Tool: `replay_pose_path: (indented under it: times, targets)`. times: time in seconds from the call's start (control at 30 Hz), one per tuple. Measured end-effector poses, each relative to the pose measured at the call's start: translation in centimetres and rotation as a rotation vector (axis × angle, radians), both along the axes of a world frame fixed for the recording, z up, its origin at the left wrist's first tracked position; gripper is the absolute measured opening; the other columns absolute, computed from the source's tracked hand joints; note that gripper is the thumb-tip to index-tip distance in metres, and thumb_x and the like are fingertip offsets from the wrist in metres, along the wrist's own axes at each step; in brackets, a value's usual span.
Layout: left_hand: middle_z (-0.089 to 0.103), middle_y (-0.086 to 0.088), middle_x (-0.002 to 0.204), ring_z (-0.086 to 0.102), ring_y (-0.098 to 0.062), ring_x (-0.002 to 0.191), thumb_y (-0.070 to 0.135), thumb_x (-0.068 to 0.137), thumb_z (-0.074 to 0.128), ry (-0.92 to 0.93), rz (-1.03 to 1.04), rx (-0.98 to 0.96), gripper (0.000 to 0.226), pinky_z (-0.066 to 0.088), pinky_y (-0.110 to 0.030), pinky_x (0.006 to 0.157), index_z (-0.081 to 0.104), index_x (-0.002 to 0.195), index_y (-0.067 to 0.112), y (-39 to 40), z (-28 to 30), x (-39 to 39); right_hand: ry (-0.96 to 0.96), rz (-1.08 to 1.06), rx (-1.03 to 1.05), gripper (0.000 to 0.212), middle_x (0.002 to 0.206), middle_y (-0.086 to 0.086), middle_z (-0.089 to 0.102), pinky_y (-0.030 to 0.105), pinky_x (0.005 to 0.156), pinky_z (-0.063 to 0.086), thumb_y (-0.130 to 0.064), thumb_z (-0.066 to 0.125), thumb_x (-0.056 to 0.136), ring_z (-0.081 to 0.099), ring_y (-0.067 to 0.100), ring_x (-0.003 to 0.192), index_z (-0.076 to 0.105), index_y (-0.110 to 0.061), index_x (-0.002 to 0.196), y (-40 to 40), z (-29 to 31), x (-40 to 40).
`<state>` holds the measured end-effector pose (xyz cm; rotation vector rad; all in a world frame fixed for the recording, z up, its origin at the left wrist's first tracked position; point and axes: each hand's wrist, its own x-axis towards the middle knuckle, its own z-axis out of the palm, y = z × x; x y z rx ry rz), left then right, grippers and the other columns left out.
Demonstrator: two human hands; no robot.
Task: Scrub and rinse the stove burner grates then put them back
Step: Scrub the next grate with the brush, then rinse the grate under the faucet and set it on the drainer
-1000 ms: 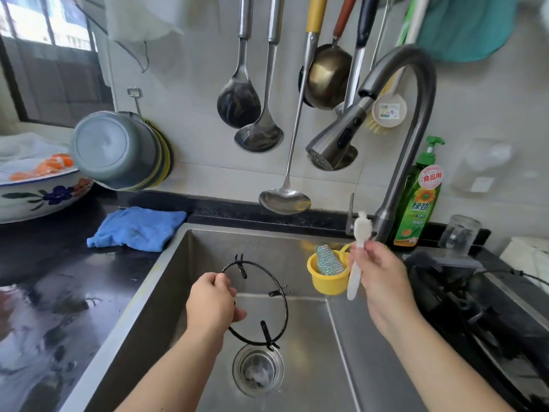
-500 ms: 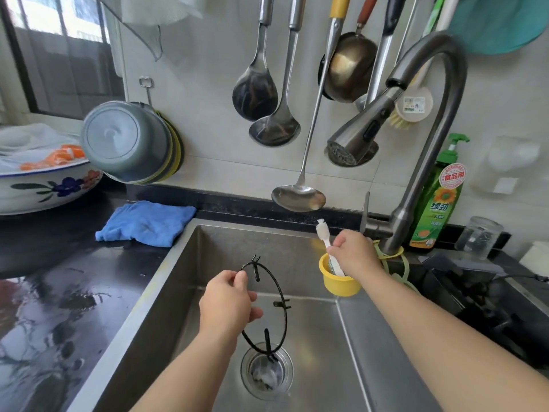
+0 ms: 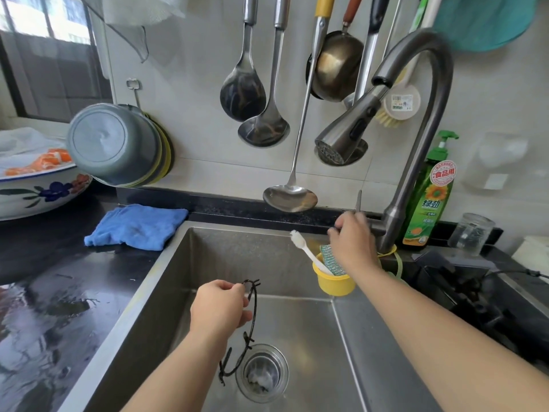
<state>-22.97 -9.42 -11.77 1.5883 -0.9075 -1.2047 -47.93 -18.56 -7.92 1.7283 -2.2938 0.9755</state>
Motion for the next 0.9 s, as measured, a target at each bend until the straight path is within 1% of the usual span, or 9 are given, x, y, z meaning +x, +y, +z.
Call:
replay_pose_path:
  times: [0.1, 0.17, 0.23, 0.33, 0.4, 0.57, 0.67, 0.77, 0.9]
  targets:
    - [0.074, -0.013, 0.084, 0.076, -0.028, 0.065, 0.01, 0.095, 0.057, 0.026, 0.019, 0.019, 0.013, 0.064, -0.045, 0.078, 0.068, 0.089, 0.006, -0.2, 0.0, -0.1, -0.094, -0.139, -0.015, 0.043, 0.14, 0.011, 0.045, 0.048, 0.088, 0.053, -0.016, 0.055, 0.095, 0.057, 0.038, 0.112, 0.045, -0.013, 0.136, -1.0, 2.0, -1.2]
    - [0.073, -0.014, 0.085, 0.074, -0.028, 0.065, 0.009, 0.095, 0.057, 0.084, 0.033, 0.035, 0.012, 0.064, -0.042, 0.074, 0.067, 0.091, 0.003, -0.5, -0.3, 0.0, -0.149, -0.131, 0.172, 0.048, 0.139, 0.013, 0.051, 0.048, 0.092, 0.053, -0.01, 0.055, 0.091, 0.055, 0.038, 0.117, 0.046, -0.009, 0.138, -1.4, 2.9, -1.8]
    - [0.07, -0.013, 0.082, 0.071, -0.028, 0.063, 0.009, 0.097, 0.058, 0.185, 0.031, 0.058, 0.012, 0.064, -0.041, 0.072, 0.065, 0.096, 0.0, -0.8, -0.7, 0.1, -0.066, -0.088, 0.258, 0.049, 0.139, 0.013, 0.055, 0.046, 0.093, 0.053, -0.008, 0.052, 0.091, 0.056, 0.037, 0.117, 0.048, -0.009, 0.139, -0.6, 3.2, -2.0]
    - [0.06, -0.01, 0.071, 0.064, -0.027, 0.057, 0.01, 0.098, 0.059, 0.346, -0.017, 0.1, 0.009, 0.062, -0.044, 0.075, 0.058, 0.095, 0.002, -0.8, -1.0, 0.1, 0.126, -0.038, 0.12, 0.048, 0.149, 0.003, 0.039, 0.045, 0.089, 0.052, -0.012, 0.049, 0.095, 0.059, 0.037, 0.111, 0.044, -0.014, 0.143, 1.7, 2.0, -0.8]
    - [0.06, -0.012, 0.072, 0.063, -0.025, 0.055, 0.008, 0.1, 0.056, 0.39, -0.04, 0.121, 0.009, 0.061, -0.042, 0.069, 0.059, 0.095, 0.0, -0.5, -0.5, -0.1, 0.182, 0.05, 0.042, 0.039, 0.142, 0.001, 0.043, 0.041, 0.078, 0.049, -0.013, 0.044, 0.098, 0.061, 0.038, 0.1, 0.049, -0.019, 0.136, 2.5, 0.6, 1.2]
    - [0.063, -0.018, 0.075, 0.061, -0.024, 0.049, 0.001, 0.098, 0.046, 0.372, -0.055, 0.157, 0.021, 0.06, -0.041, 0.065, 0.064, 0.09, -0.007, -0.9, -0.8, 0.2, 0.135, 0.011, 0.35, 0.025, 0.116, 0.009, 0.063, 0.032, 0.059, 0.039, -0.022, 0.054, 0.1, 0.057, 0.031, 0.09, 0.055, -0.016, 0.125, -0.5, -1.4, 4.6]
    - [0.053, -0.011, 0.065, 0.049, -0.02, 0.042, -0.004, 0.094, 0.044, 0.362, -0.098, 0.174, 0.022, 0.046, -0.029, 0.052, 0.06, 0.079, 0.002, -1.0, -1.3, 0.3, 0.122, 0.022, 0.329, 0.014, 0.105, 0.011, 0.063, 0.03, 0.051, 0.032, -0.021, 0.056, 0.1, 0.053, 0.027, 0.079, 0.06, -0.013, 0.112, -1.8, -1.5, 4.7]
    - [0.052, -0.009, 0.063, 0.048, -0.018, 0.042, -0.004, 0.09, 0.049, 0.278, -0.13, 0.197, 0.017, 0.036, -0.022, 0.047, 0.061, 0.082, 0.004, -1.4, -2.0, 0.4, 0.095, 0.136, 0.196, 0.009, 0.096, 0.007, 0.067, 0.03, 0.05, 0.031, -0.024, 0.053, 0.101, 0.052, 0.024, 0.074, 0.061, -0.019, 0.099, -0.8, -0.5, 5.6]
    - [0.053, -0.009, 0.064, 0.046, -0.018, 0.044, 0.002, 0.086, 0.05, 0.196, -0.084, 0.212, 0.014, 0.033, -0.019, 0.046, 0.062, 0.079, 0.008, -2.2, -1.9, 0.9, -0.059, 0.353, 0.19, 0.012, 0.092, -0.005, 0.068, 0.037, 0.067, 0.049, -0.031, 0.06, 0.097, 0.06, 0.02, 0.084, 0.065, -0.031, 0.108, 4.7, 0.3, 7.4]
